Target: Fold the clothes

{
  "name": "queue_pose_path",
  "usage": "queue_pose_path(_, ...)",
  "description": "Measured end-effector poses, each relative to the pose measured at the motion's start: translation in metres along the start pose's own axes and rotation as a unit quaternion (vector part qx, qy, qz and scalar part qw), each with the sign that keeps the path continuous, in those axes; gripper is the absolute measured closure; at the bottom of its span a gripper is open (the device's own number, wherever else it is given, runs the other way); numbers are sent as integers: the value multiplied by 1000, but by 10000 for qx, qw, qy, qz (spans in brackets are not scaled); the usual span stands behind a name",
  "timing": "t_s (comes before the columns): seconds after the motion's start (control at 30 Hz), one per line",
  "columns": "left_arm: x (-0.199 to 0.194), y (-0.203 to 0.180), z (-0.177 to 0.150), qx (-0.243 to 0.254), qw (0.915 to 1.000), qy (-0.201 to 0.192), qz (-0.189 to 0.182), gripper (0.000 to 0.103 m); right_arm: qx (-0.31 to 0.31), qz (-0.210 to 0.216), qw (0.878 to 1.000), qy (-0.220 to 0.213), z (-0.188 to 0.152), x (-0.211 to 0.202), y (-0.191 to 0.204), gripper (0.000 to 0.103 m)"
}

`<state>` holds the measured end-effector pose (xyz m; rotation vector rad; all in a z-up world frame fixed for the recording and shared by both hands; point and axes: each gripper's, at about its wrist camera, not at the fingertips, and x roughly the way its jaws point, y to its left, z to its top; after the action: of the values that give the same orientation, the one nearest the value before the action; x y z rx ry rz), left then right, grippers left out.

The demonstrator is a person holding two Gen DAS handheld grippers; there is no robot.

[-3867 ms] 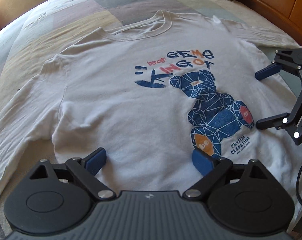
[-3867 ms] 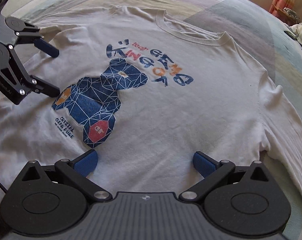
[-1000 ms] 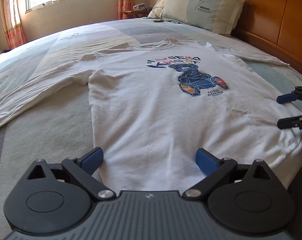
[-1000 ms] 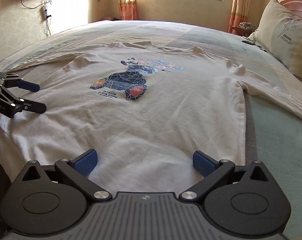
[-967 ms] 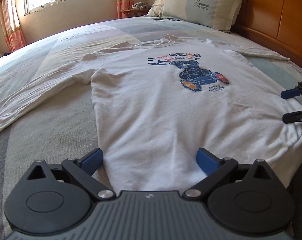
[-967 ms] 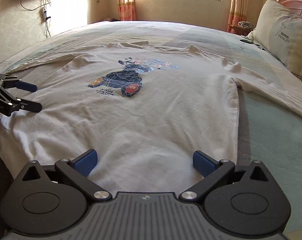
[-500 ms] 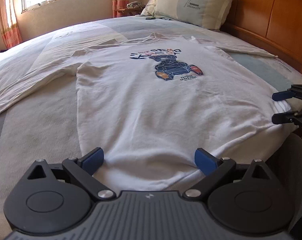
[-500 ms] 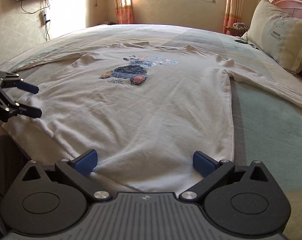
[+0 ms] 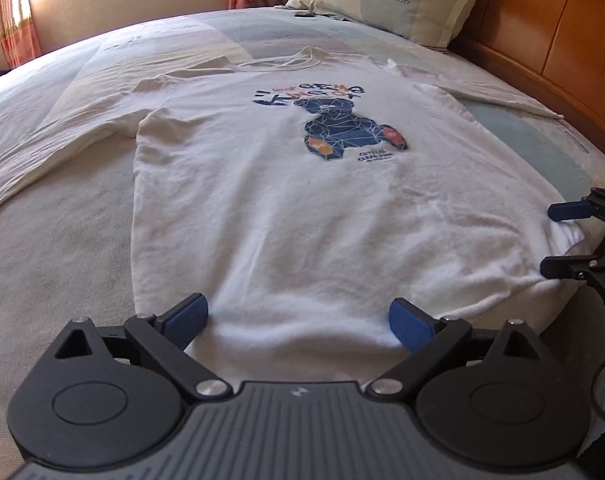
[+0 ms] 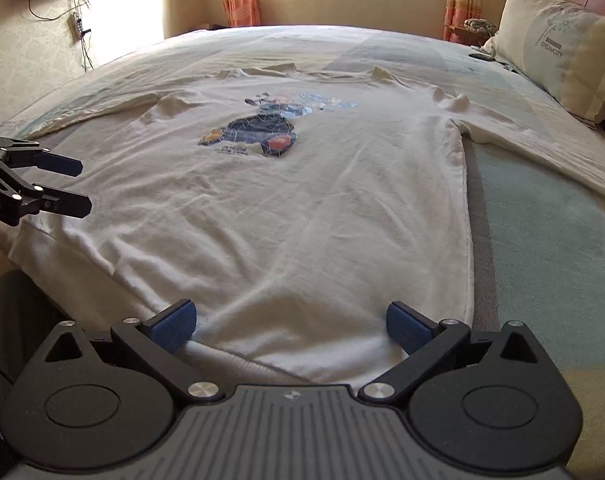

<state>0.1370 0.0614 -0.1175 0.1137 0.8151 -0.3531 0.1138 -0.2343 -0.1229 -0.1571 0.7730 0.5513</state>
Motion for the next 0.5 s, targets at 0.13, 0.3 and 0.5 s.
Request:
queue_pose_path(0.13,-15,11,9,-50,10000,2,-77,6,298,-126,9995,11,-6,-13,-10,0)
queue_pose_path(0.3,-5,29,60,-163,9993,-323,-132,6,356,79,9988,-334,36,-15,-21,0)
queue_pose_path(0.5,59,49,124,-397,9980,-419,-255,6,737,-230,9942,-743,125,50,-57,0)
